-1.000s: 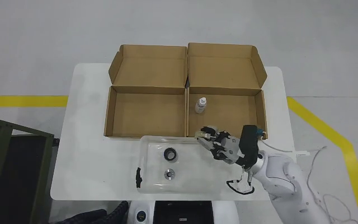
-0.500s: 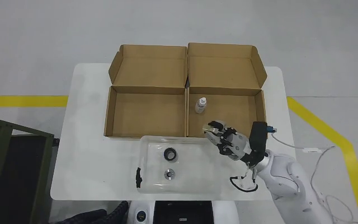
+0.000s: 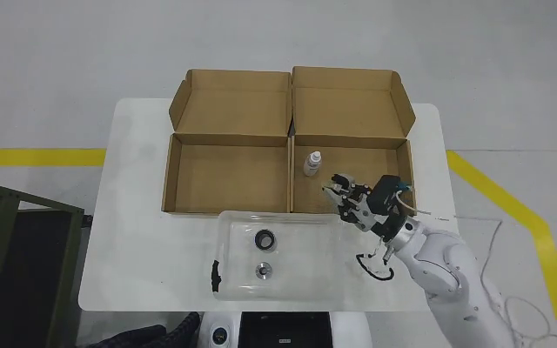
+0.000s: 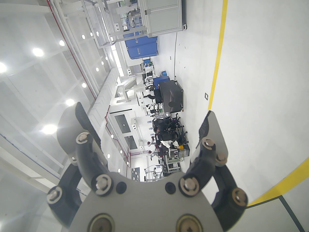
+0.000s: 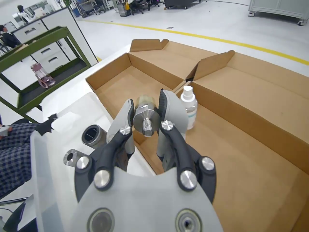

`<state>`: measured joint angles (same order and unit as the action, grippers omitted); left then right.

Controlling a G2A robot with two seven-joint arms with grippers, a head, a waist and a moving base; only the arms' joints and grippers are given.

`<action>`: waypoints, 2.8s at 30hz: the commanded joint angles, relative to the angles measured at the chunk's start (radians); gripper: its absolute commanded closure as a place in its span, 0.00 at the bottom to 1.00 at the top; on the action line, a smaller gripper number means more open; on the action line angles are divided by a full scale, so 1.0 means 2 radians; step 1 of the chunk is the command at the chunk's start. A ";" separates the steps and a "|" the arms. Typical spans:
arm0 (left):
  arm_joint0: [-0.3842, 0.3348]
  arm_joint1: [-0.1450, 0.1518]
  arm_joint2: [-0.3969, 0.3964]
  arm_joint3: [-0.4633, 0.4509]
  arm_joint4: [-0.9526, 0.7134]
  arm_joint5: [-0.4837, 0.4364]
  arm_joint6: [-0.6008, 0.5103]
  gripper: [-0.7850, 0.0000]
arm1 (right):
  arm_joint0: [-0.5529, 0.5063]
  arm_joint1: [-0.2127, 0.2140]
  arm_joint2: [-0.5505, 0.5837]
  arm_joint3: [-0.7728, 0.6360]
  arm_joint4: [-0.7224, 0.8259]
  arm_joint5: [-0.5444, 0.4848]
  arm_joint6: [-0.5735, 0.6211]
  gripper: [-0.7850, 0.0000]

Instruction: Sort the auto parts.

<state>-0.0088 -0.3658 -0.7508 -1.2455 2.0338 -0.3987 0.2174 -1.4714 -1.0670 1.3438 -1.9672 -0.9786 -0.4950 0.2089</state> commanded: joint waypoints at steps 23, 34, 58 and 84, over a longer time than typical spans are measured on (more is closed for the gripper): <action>0.000 0.000 0.000 0.000 0.000 0.000 0.000 0.00 | 0.148 -0.007 -0.069 0.099 -0.076 0.029 0.207 1.00; 0.000 0.000 0.000 0.000 0.000 0.000 0.000 0.00 | 0.207 -0.017 -0.108 0.170 -0.079 0.036 0.251 1.00; 0.000 0.000 0.000 0.000 0.000 0.000 0.000 0.00 | 0.230 -0.028 -0.144 0.187 -0.098 0.053 0.250 0.61; 0.000 0.000 0.000 0.000 0.000 0.000 0.000 0.00 | 0.065 -0.003 -0.047 -0.030 -0.090 -0.002 0.168 0.54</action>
<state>-0.0088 -0.3658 -0.7508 -1.2455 2.0338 -0.3987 0.2174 -1.3327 -1.0738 1.2527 -2.0177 -1.1537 -0.4949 0.5537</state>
